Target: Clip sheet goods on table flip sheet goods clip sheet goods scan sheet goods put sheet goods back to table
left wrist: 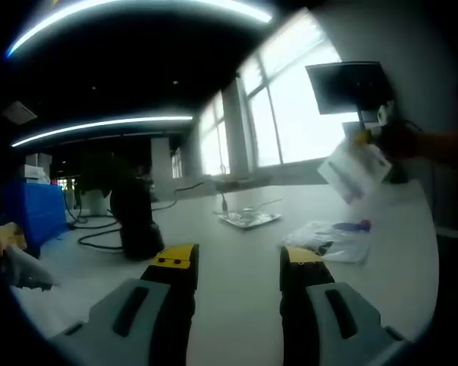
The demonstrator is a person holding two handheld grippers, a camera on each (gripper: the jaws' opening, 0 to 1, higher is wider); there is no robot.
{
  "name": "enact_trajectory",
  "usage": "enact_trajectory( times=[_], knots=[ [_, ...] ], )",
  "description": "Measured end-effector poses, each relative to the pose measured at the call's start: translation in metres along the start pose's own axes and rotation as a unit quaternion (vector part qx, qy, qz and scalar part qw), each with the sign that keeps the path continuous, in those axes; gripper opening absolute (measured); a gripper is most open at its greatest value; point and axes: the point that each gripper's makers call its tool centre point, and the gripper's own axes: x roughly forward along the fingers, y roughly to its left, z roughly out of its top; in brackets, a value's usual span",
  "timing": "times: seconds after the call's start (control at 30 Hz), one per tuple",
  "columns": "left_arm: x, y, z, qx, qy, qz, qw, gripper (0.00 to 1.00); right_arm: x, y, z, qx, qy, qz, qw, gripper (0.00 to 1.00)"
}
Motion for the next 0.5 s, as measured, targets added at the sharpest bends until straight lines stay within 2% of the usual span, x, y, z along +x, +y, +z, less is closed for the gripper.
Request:
enact_trajectory(
  times=[0.17, 0.3, 0.5],
  knots=[
    [0.0, 0.0, 0.001, 0.001, -0.002, -0.001, 1.0, 0.35, 0.001, 0.005, 0.014, -0.018, -0.036, -0.013, 0.9991, 0.0],
    [0.0, 0.0, 0.001, -0.001, -0.003, -0.002, 1.0, 0.35, 0.003, 0.008, 0.019, -0.023, -0.051, -0.023, 0.9981, 0.0],
    [0.0, -0.001, 0.001, 0.001, -0.002, -0.004, 1.0, 0.35, 0.01, 0.016, 0.03, -0.017, -0.081, -0.025, 0.9962, 0.0]
  ],
)
